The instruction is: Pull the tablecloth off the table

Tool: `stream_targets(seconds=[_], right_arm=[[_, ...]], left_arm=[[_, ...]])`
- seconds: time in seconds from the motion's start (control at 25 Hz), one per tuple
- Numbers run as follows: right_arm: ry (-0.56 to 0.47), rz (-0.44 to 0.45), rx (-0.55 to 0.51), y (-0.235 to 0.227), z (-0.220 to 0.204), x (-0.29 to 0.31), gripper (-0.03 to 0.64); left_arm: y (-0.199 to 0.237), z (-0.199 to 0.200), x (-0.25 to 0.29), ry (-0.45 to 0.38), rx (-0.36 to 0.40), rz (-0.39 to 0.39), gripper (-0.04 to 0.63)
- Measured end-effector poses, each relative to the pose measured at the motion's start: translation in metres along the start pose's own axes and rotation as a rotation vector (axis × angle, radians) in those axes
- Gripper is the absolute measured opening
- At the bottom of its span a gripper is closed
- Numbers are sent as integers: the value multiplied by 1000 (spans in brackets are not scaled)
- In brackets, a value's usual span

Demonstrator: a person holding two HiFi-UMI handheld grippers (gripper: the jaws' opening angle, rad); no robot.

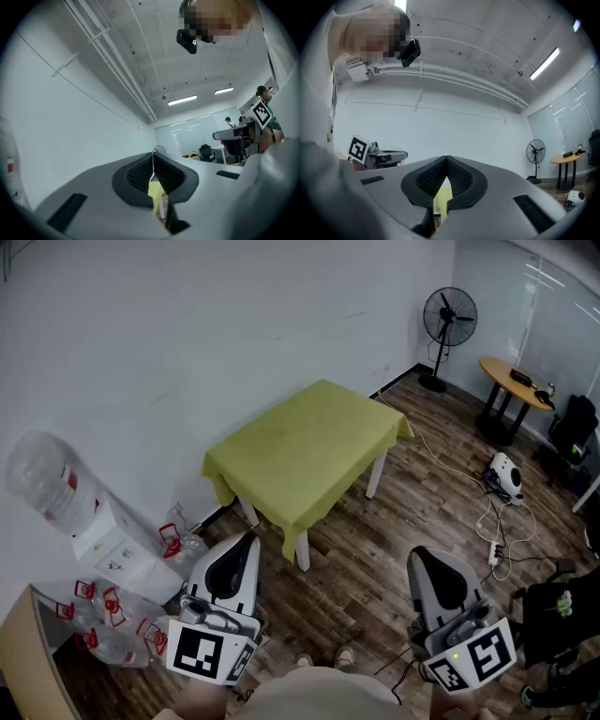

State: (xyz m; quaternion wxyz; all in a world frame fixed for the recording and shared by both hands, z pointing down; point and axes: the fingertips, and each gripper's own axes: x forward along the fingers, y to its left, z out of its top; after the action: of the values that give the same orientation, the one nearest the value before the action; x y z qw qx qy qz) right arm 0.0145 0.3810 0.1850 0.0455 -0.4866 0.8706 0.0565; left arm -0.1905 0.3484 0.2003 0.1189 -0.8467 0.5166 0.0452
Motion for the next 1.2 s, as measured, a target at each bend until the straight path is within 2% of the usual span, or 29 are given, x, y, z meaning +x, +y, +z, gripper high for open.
stream_targets(seconds=[0.16, 0.4, 0.48, 0.56, 0.6, 0.64, 0.68, 1.0, 1.2], right_arm=[[-3, -20, 46, -14, -5, -4, 28], [-6, -10, 46, -26, -4, -7, 28], [-27, -15, 64, -33, -3, -8, 28], [-49, -62, 81, -46, -3, -10, 42], [-57, -91, 80, -54, -5, -10, 235], [-61, -109, 74, -60, -6, -10, 368], [-58, -116, 65, -65, -9, -11, 368], [-18, -109, 68, -107, -27, -24, 367], [14, -105, 87, -133, -43, -30, 367]], left_arm=[[-6, -3, 6, 14, 11, -1, 23], [-26, -1, 18, 17, 70, -26, 23], [-30, -1, 23, 9, 54, -25, 23], [-31, -2, 29, -6, -8, -11, 25], [-31, -5, 32, -7, -54, -8, 29], [-32, -9, 36, 0, -93, -8, 158], [-34, -13, 40, 13, -109, -9, 255], [-66, -27, 62, 69, -16, 5, 255], [-78, -36, 77, 79, -50, 42, 255]])
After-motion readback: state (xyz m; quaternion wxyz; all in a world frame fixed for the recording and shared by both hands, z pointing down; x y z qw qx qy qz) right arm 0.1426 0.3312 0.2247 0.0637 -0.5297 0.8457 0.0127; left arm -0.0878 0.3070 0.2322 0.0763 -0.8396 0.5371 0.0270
